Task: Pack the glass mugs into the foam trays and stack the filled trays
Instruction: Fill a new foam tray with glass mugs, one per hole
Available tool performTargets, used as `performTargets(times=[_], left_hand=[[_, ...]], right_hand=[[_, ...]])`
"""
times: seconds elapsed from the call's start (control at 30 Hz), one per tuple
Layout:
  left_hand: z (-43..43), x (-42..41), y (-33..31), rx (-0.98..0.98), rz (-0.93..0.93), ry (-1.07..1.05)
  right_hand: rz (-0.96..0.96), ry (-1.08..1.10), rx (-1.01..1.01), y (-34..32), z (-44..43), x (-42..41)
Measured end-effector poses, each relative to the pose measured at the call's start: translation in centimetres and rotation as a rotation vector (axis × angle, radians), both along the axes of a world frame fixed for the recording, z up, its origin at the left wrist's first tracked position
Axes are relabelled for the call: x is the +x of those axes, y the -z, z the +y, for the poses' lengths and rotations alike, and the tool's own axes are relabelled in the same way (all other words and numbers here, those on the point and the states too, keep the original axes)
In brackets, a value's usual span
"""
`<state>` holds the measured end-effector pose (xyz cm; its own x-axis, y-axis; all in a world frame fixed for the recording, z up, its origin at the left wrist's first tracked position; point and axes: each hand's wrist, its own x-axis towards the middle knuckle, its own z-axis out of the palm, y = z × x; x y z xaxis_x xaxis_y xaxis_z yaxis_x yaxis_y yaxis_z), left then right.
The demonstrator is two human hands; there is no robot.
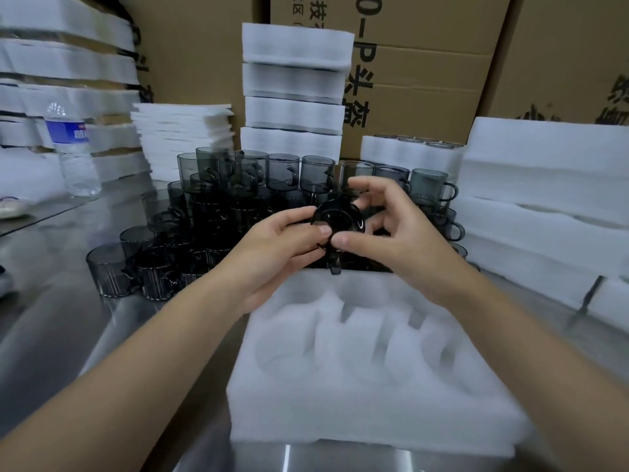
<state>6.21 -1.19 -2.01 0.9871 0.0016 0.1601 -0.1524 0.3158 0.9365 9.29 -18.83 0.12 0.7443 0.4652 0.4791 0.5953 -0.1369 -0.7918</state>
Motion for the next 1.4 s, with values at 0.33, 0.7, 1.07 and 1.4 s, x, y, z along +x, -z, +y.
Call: performTargets(times=[0.33, 0.7, 1.07, 1.4], left_hand=[[0.3, 0.0, 0.1, -0.016, -0.01, 0.033], [1.5, -0.3, -0.8, 0.153, 0.047, 0.123], [4.7, -1.5, -1.9, 0.565, 0.162, 0.101], [5.4, -1.9, -1.9, 0.566, 0.196, 0.135]], right_hand=[[0.214, -0.009, 0.101, 0.3, -0.4, 0.9], [0.318, -0.13, 0.158, 0.4, -0.4, 0.6], [0.357, -0.325, -0.071, 0.8, -0.4, 0.2], [0.286, -0.279, -0.209, 0.7, -0.2, 0.0]])
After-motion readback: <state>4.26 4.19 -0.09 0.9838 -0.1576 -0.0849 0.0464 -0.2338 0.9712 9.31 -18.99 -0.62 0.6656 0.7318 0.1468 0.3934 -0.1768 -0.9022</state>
